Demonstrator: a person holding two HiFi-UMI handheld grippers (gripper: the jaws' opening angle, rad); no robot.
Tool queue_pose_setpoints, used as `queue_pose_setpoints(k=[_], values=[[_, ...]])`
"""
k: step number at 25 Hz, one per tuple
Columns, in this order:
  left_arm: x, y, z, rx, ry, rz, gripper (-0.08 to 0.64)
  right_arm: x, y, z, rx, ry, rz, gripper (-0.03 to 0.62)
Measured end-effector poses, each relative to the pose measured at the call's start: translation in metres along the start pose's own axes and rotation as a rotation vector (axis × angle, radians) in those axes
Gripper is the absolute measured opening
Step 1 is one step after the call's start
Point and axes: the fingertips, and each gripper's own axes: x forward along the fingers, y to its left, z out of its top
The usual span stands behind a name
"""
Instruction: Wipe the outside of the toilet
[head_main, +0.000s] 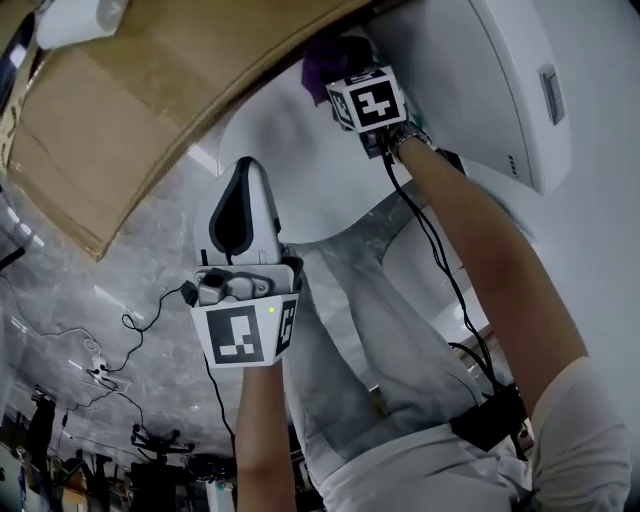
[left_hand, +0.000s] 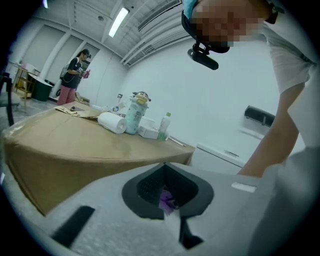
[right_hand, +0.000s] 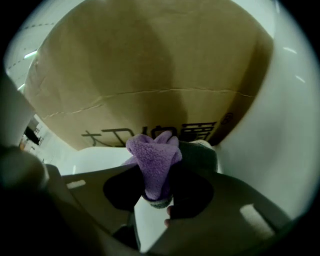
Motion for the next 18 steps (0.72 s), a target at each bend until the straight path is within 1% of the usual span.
queue_pose_setpoints(k=[2,4,6,9,11,18], values=[[-0.010,0.002,-0.002,-0.016,-0.017,0.057,0.006,0.005,0.029,-0.002,-0.077,0.017,0.068,0.132],[-0.019,0.004,-0.003,-0.029,-0.038,0.107,0.006,0.009,0.051,-0.002,-0.130,0.024,0.116,0.132],[-0.031,0.007,-0.005,-0.040,-0.049,0.144,0.006,0.010,0.068,-0.004,-0.137,0.025,0.142,0.132],[-0.050,0.018,-0.007,-0.050,-0.046,0.180,0.006,0.011,0.095,-0.007,-0.111,0.022,0.173,0.132],[-0.062,0.028,-0.007,-0.060,-0.048,0.187,0.006,0.014,0.115,-0.008,-0.109,0.018,0.190,0.132],[-0.105,0.048,-0.007,-0.051,-0.044,0.155,0.006,0.011,0.188,-0.018,-0.121,-0.021,0.206,0.132]])
